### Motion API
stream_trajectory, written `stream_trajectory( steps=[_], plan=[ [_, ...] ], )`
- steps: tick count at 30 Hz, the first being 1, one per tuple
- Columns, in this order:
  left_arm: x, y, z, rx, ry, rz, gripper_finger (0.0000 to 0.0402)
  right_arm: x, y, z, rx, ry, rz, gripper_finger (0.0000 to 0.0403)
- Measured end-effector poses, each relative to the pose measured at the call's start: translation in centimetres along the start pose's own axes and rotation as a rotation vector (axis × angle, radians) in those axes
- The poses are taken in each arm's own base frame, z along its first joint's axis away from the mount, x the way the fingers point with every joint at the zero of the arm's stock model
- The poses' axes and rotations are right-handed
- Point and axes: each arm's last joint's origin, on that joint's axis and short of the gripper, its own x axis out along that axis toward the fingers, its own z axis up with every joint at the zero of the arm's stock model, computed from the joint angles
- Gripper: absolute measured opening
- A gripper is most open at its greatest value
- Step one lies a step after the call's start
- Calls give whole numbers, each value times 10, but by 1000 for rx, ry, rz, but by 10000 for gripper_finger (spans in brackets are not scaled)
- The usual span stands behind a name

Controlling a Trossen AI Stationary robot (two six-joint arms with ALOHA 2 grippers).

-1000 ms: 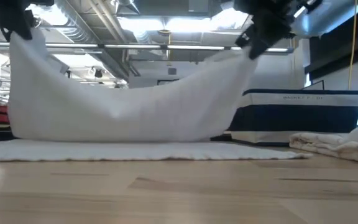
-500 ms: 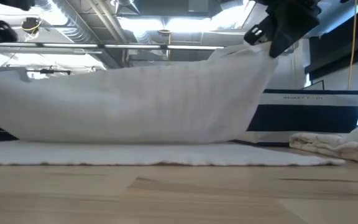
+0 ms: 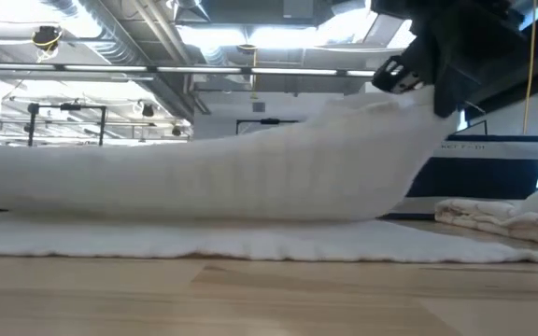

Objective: Fold towel
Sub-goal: Fold the white plaid towel

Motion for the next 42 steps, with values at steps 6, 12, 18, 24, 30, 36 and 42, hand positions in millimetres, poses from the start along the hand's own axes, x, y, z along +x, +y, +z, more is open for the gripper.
stream_trajectory(
  steps=[6, 12, 18, 24, 30, 36, 42],
  plan=[
    [3, -14, -6, 30, -4, -52, 0, 12, 10, -2, 13, 27, 13, 2],
    [1, -21, -15, 21, 41, -112, 0, 13, 21, 0, 4, -14, 58, 3],
    [0, -21, -17, 15, 34, -102, 0, 18, 22, 0, 2, -8, 44, 3],
    [1, -17, -9, -14, -55, -56, 0, 6, 11, -1, 16, -13, -53, 4],
    [-9, 2, 0, -43, -140, 90, 0, -32, -6, 2, 4, -111, -226, 3],
    [-52, 33, 8, -97, -375, 207, 0, -83, -27, 7, 12, -286, -391, 3],
    [-86, 71, 5, -180, -541, 210, 0, -125, -48, 11, 36, -412, -555, 3]
  ],
)
